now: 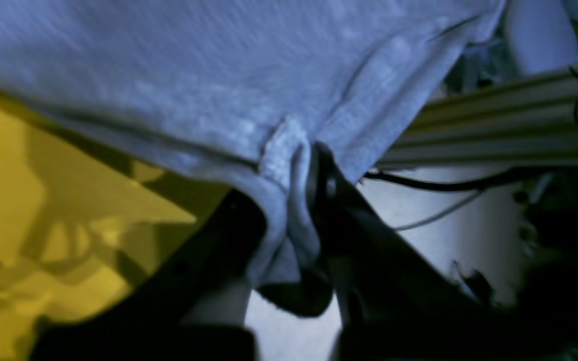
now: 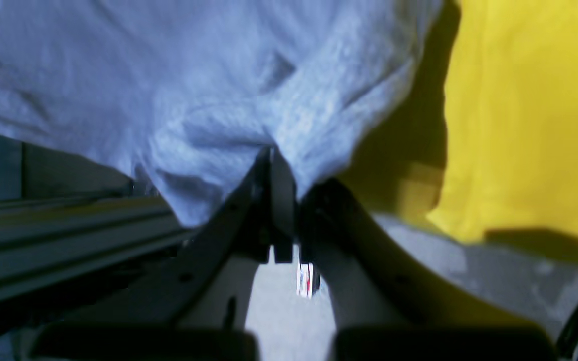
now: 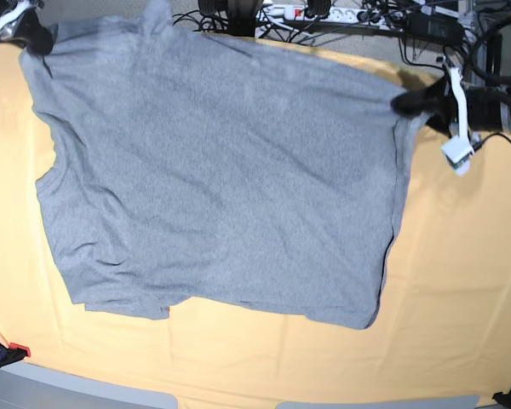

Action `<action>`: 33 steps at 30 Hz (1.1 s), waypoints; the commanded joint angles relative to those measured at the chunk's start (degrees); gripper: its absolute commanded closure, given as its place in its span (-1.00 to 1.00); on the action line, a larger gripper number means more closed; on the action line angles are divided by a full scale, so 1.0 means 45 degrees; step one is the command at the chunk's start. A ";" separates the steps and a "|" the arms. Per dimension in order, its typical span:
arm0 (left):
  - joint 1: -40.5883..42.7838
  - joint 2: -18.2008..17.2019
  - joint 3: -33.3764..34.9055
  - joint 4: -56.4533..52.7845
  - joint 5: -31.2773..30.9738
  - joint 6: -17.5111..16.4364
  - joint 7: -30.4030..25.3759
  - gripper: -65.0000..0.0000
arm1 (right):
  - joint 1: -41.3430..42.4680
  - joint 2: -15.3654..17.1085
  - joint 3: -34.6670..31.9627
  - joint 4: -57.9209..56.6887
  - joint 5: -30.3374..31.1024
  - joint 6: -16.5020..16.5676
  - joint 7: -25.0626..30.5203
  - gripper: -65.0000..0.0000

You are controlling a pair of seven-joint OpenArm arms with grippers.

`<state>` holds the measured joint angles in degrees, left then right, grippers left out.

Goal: Layout the t-shirt on the table in an organized manner, then fold the t-shirt properly
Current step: 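Lift the shirt by both shoulders and pull it toward the robot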

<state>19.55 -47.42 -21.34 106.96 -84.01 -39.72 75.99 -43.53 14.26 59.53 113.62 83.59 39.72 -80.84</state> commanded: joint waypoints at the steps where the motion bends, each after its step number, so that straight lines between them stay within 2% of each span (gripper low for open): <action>1: -0.0233 -0.0223 -0.0117 0.0160 -0.0221 -0.0061 -0.0214 1.00 | -0.0005 0.0189 0.0189 0.0194 0.0313 0.0061 0.0186 1.00; 11: -0.0452 -0.0437 -0.0117 0.0160 -0.0221 -0.0061 0.0816 1.00 | 0.0029 0.0185 0.0189 0.0194 0.0313 0.0061 0.0186 1.00; 22: 0.1413 -0.2045 -0.0117 0.1059 -0.0221 -0.0061 0.0892 1.00 | -0.1277 0.0185 0.0189 0.0194 0.0313 0.0061 0.0186 1.00; 24: 0.1598 -0.2215 -0.0117 0.1370 -0.0221 -0.0061 0.0892 1.00 | -0.1404 0.0185 0.0189 0.0194 -0.0068 0.0061 0.0186 1.00; 33: 0.2744 -0.2934 -0.0117 0.1977 -0.0221 -0.0061 0.0892 1.00 | -0.2793 0.0185 0.0189 0.0194 -0.0053 0.0061 0.0186 1.00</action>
<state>32.10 -59.22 -21.28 115.22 -84.25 -39.75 79.94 -55.18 14.28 59.68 113.65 82.54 39.70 -80.62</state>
